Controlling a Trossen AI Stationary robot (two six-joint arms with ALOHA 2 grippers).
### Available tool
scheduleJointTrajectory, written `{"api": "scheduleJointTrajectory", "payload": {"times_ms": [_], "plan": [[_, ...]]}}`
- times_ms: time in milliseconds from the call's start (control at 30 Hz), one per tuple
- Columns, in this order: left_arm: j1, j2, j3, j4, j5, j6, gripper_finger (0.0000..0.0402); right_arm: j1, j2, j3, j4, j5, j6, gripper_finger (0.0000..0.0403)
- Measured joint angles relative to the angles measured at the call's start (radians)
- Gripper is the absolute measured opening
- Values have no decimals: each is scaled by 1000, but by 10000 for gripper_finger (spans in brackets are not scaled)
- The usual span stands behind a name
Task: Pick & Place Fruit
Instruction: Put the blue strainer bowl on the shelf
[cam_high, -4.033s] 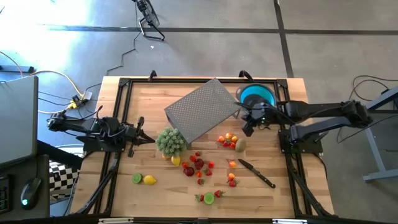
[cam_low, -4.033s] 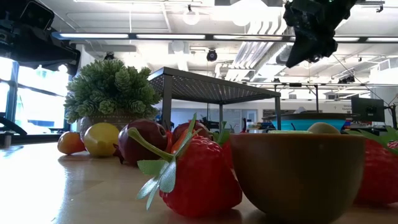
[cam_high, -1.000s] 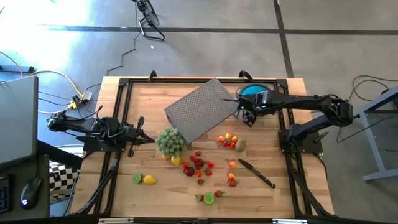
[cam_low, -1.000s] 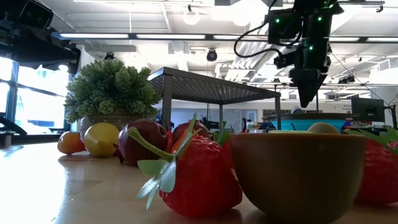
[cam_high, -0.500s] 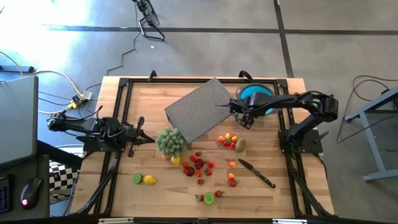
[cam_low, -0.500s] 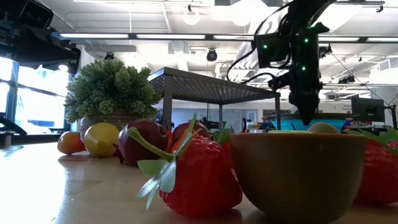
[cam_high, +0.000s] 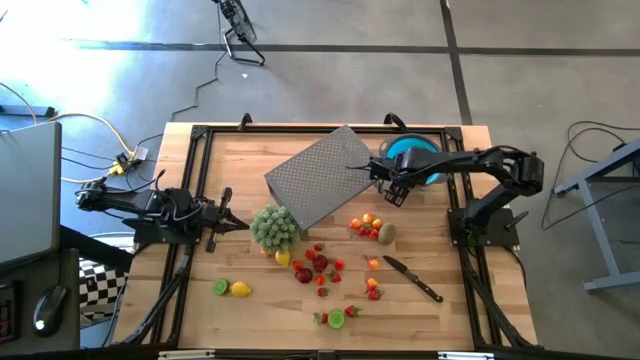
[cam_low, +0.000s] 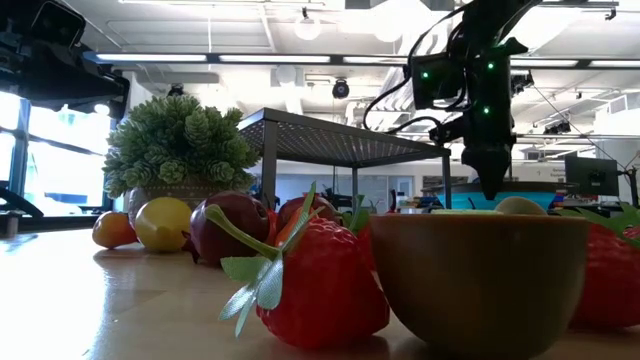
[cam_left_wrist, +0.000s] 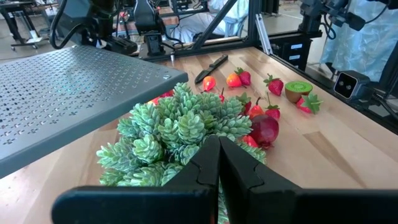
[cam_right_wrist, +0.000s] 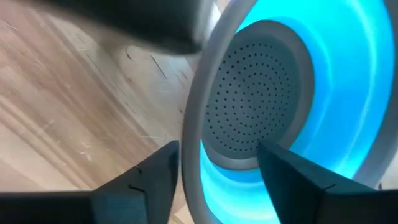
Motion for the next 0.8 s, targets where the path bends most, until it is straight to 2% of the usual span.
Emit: {"api": "scheduleJointTrajectory", "payload": {"times_ms": [667,800], "plan": [[0,0,0,0,0,0,1,18,0,-1,11,9,-5,22],[0,0,0,0,0,-1,1,40,-13,-3,5,13,-7,16]]}}
